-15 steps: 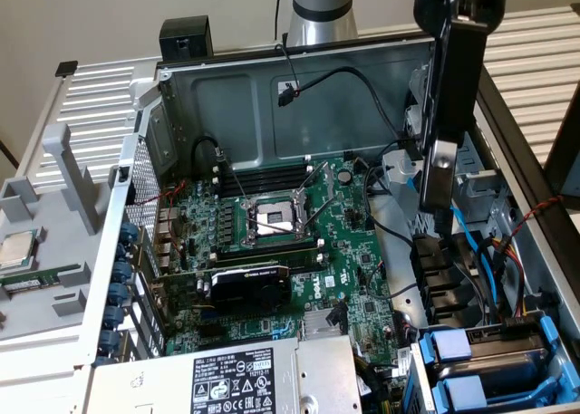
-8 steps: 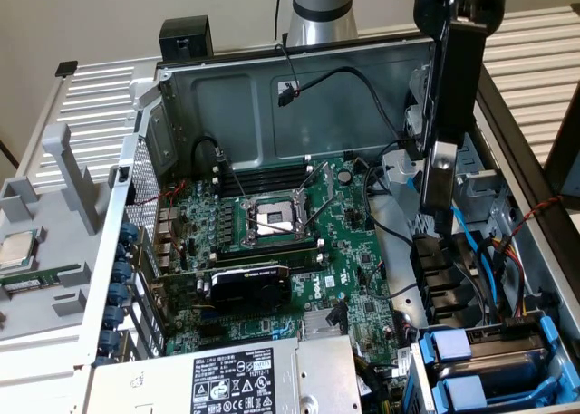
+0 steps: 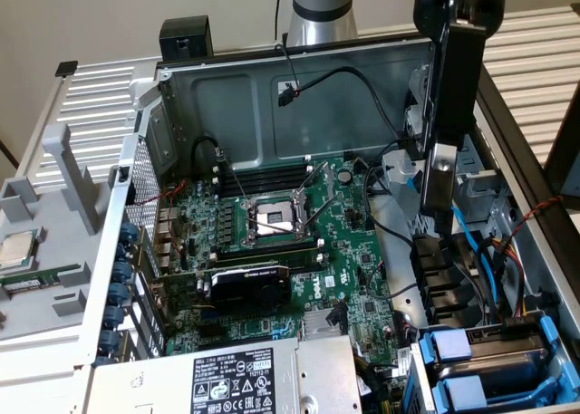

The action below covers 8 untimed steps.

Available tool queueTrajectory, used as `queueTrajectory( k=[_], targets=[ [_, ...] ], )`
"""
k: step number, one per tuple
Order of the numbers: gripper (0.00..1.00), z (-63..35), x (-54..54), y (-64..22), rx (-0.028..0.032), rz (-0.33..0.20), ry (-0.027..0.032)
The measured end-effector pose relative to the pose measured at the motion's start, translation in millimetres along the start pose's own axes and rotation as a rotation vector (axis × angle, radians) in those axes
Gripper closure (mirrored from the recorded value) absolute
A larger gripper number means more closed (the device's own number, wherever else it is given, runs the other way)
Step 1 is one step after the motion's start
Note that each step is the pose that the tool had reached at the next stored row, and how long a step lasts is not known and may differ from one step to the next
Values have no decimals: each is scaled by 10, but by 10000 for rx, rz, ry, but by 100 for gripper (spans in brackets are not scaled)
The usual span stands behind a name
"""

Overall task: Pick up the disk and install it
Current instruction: 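Insert the second disk wire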

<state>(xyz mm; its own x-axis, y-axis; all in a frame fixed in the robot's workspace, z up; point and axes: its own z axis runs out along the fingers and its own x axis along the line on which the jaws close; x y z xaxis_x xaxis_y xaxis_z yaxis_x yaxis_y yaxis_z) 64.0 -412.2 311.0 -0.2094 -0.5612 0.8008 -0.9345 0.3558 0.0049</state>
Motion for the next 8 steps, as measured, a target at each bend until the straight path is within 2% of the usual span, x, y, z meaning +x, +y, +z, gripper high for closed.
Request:
queueTrajectory(
  k=[8],
  targets=[
    [63,5,-7,0,2,3,1]
  ],
)
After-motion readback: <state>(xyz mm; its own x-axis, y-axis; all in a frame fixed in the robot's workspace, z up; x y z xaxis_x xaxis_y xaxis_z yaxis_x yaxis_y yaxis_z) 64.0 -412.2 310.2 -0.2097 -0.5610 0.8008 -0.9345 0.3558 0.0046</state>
